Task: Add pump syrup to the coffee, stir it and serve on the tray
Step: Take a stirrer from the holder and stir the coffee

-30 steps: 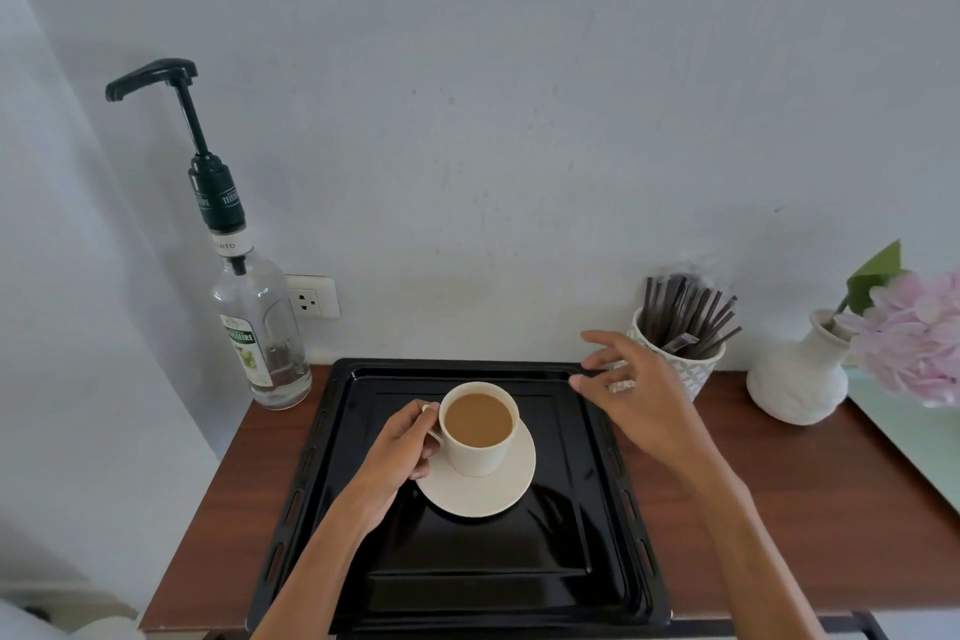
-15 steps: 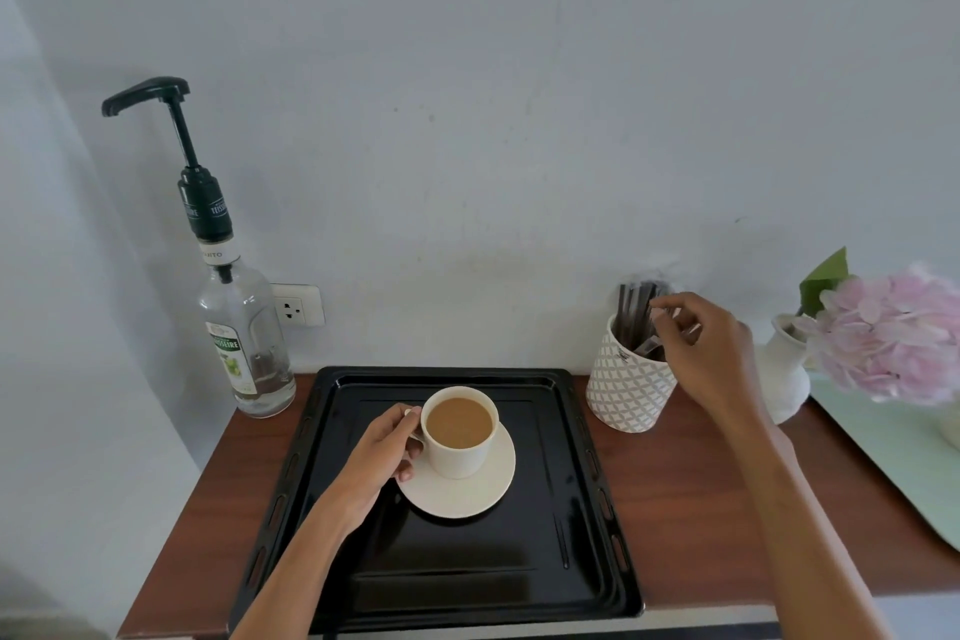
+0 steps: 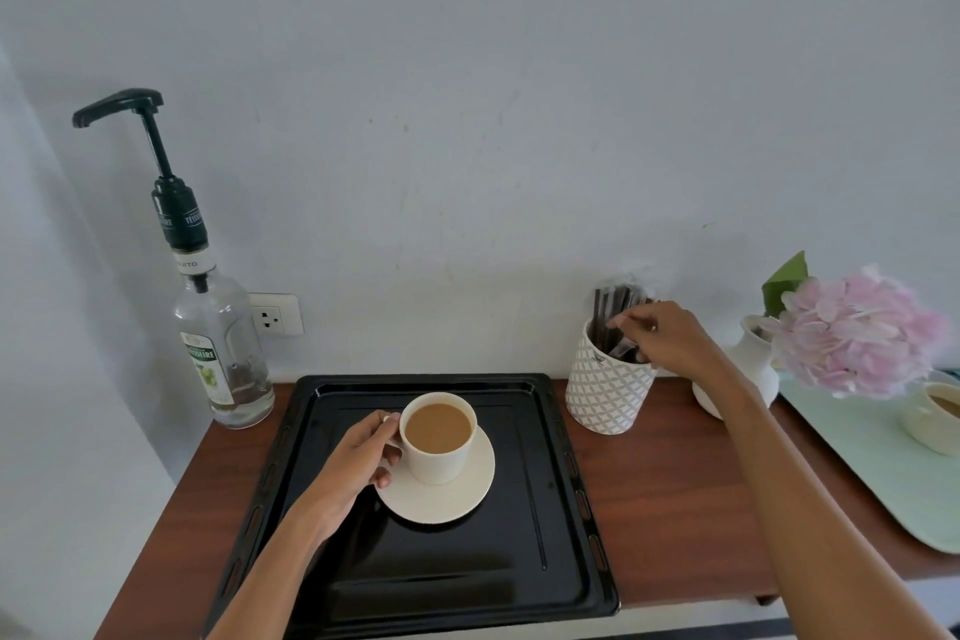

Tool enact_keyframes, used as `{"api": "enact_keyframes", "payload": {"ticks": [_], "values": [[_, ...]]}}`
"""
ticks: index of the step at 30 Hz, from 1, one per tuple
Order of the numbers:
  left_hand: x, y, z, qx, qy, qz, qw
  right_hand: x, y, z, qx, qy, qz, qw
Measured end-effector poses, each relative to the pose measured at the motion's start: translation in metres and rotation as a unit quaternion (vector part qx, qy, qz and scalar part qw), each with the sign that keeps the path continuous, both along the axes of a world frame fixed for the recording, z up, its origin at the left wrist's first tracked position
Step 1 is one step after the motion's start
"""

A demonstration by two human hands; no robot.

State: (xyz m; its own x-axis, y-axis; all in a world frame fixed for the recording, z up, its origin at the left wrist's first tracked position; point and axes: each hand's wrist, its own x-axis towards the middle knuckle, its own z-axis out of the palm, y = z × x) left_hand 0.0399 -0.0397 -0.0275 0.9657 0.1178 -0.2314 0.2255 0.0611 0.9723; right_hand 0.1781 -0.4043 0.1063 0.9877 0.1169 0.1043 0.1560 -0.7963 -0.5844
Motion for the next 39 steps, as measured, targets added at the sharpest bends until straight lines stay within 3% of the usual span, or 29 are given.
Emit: {"api": "enact_keyframes", "payload": {"ticks": [5, 10, 18, 25, 30, 39], "values": [[0.001, 0.000, -0.003, 0.003, 0.004, 0.004, 1.000, 0.005, 0.010, 0.025, 0.000, 0.072, 0.031, 0.997], [0.002, -0.001, -0.004, -0.003, 0.003, 0.005, 1.000, 0.003, 0.017, 0.019, -0.112, 0.022, 0.060, 0.992], [0.001, -0.001, -0.003, -0.012, 0.001, 0.008, 1.000, -0.006, 0.027, 0.017, -0.109, -0.088, 0.001, 0.990], [-0.001, -0.002, -0.003, -0.018, -0.004, 0.011, 1.000, -0.034, 0.048, 0.067, -0.057, -0.241, 0.018, 0.969], [0.000, -0.001, -0.004, -0.025, -0.005, 0.012, 1.000, -0.056, 0.071, 0.100, 0.012, -0.302, 0.031, 0.953], [0.002, 0.001, -0.007, -0.023, 0.000, 0.008, 1.000, -0.078, 0.120, 0.067, 0.134, -0.199, 0.105, 0.965]]}}
